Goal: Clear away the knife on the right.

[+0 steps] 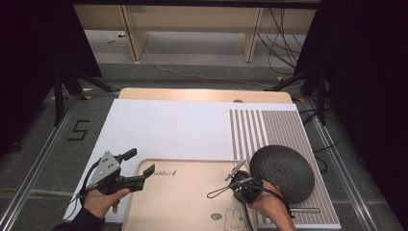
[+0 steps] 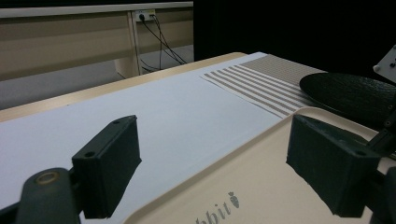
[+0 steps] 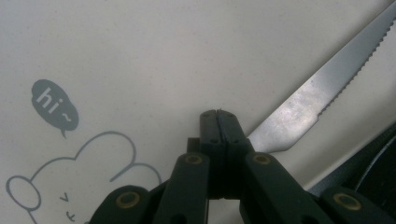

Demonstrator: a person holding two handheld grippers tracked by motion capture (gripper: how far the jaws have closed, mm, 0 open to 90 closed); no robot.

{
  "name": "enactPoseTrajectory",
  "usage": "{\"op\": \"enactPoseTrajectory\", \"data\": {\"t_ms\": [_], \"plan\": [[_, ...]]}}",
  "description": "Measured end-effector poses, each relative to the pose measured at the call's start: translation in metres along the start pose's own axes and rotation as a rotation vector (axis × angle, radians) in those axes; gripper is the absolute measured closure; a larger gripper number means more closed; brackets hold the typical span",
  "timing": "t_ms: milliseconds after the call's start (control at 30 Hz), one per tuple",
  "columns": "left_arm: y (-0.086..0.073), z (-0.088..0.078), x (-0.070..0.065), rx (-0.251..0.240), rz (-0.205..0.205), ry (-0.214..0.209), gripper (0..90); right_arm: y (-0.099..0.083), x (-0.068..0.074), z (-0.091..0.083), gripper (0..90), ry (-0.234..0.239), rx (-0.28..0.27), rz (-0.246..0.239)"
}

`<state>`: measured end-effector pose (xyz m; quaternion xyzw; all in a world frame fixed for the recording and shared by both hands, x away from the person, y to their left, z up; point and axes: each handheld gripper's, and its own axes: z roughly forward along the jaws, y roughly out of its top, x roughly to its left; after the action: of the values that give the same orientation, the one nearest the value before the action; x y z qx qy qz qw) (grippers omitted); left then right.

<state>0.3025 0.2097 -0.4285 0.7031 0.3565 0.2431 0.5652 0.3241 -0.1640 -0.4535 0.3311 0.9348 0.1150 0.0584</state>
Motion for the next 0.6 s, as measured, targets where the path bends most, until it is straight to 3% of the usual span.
{"op": "enactPoseTrajectory", "data": {"t_ms": [600], "plan": [[-0.0001, 0.0, 0.0003, 0.001, 0.001, 0.001, 16.7, -0.0071, -0.0067, -0.0021, 90.0, 0.017, 0.009, 0.025]]}}
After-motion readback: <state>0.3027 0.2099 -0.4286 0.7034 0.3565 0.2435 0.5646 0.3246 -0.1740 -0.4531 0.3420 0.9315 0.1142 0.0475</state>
